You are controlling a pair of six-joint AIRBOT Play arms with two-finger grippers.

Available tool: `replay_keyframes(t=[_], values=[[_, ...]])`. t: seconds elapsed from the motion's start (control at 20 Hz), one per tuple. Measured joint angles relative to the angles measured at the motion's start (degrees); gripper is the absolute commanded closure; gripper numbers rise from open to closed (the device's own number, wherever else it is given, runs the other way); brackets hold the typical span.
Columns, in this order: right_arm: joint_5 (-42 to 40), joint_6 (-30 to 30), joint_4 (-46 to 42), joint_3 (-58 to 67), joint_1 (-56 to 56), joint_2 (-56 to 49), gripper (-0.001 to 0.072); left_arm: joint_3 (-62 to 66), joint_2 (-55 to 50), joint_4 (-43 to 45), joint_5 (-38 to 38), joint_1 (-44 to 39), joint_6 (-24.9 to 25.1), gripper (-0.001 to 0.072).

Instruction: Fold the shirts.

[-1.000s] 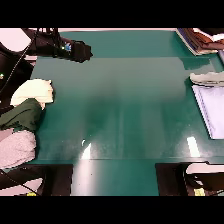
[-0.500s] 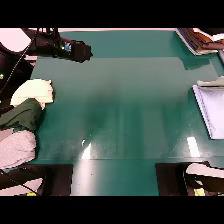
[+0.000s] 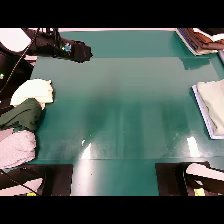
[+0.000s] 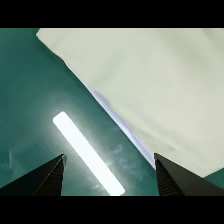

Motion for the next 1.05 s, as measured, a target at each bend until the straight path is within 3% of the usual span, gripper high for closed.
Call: replay_keyframes(t=[0.25, 0.5, 0.55, 0.65, 0.7, 0.75, 1.05], values=[[-2.9, 0.1, 0.1, -1.3, 8.3, 4.6, 0.0089, 0.0, 0.0, 0.0, 0.0, 0.0, 0.2, 0.0681], [-8.4, 0.1, 0.0, -1.6, 25.9, 9.2, 0.009, 0.0, 0.0, 0.1, 0.5, 0.0, 0.2, 0.0681], [-9.4, 0.1, 0.0, -1.6, 29.6, 9.6, 0.0123, 0.0, 0.0, 0.1, 0.8, 0.0, 0.2, 0.0681], [-11.6, -0.1, 0.0, -1.6, 37.1, 10.1, 0.0382, 0.0, 0.0, 0.1, 1.7, 0.0, 0.2, 0.0681], [-12.6, -0.5, -0.1, -1.6, 40.8, 10.3, 0.0562, 0.0, 0.0, 0.1, 2.1, 0.0, 0.2, 0.0681], [-13.4, -1.0, -0.1, -1.6, 44.0, 10.4, 0.0692, 0.0, 0.0, 0.1, 2.5, 0.0, 0.2, 0.0681], [-15.8, -4.0, -0.5, -1.6, 56.7, 10.7, 0.0692, 0.0, 0.0, 0.1, 5.1, 0.0, 0.2, 0.0681]])
